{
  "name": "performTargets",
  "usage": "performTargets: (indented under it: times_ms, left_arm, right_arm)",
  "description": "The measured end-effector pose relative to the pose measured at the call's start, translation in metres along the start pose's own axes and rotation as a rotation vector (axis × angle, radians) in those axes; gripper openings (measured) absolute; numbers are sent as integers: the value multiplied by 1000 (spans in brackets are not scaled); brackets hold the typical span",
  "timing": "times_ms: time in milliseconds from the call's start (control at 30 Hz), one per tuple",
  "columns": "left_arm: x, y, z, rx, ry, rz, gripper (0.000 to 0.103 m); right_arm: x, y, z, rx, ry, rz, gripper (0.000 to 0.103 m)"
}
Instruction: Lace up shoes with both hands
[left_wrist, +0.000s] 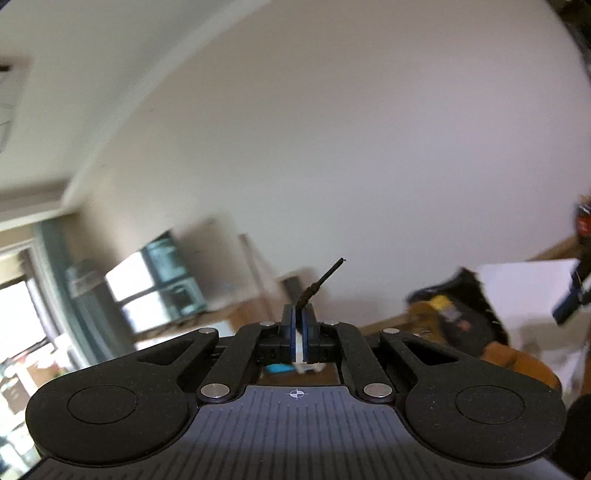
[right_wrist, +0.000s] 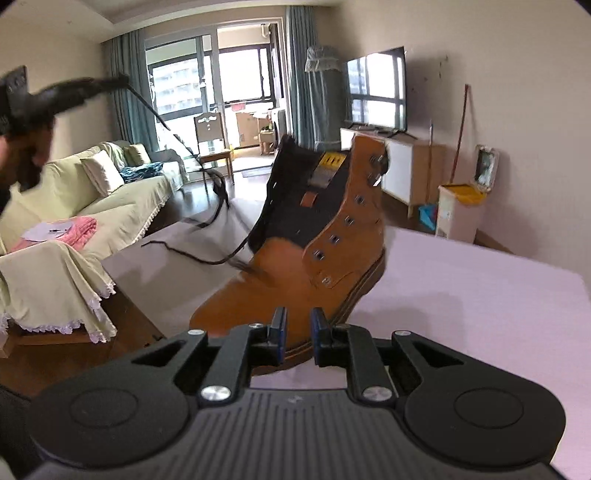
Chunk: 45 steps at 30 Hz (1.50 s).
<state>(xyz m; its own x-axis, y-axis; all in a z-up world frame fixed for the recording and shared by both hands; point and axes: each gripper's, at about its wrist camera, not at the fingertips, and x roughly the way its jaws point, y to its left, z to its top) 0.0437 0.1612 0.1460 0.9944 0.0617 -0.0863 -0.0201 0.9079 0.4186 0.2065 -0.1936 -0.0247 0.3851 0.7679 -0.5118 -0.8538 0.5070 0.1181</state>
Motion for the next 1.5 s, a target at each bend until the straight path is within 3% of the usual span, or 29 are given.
performTargets:
  times_ms: [233, 600, 667, 800, 900, 1000, 1300, 1500]
  left_arm:
    - [-9, -17, -11, 18, 4, -29, 3]
    - [-21, 7, 0, 2, -39, 28, 3]
    - [-17, 1, 1, 8, -34, -4, 3]
    - [20, -39, -2, 11, 2, -192, 3]
    - [46, -71, -7, 49, 23, -285, 3]
    - [70, -94, -14, 90, 31, -334, 3]
    - [52, -36, -20, -16, 34, -209, 3]
    - [-22, 16, 5, 13, -43, 47, 3]
  right_arm:
    - [18, 21, 14, -17, -39, 77, 19]
    - [24, 32, 25, -21, -68, 48, 24]
    - [22, 28, 24, -1, -81, 6, 24]
    - [17, 16, 27, 85, -99, -88, 28]
    - [14, -1, 31, 201, -98, -146, 35]
    - [14, -7, 39, 223, -104, -166, 41]
    - [22, -5, 52, 206, -134, -158, 46]
    - [32, 7, 52, 186, -127, -129, 47]
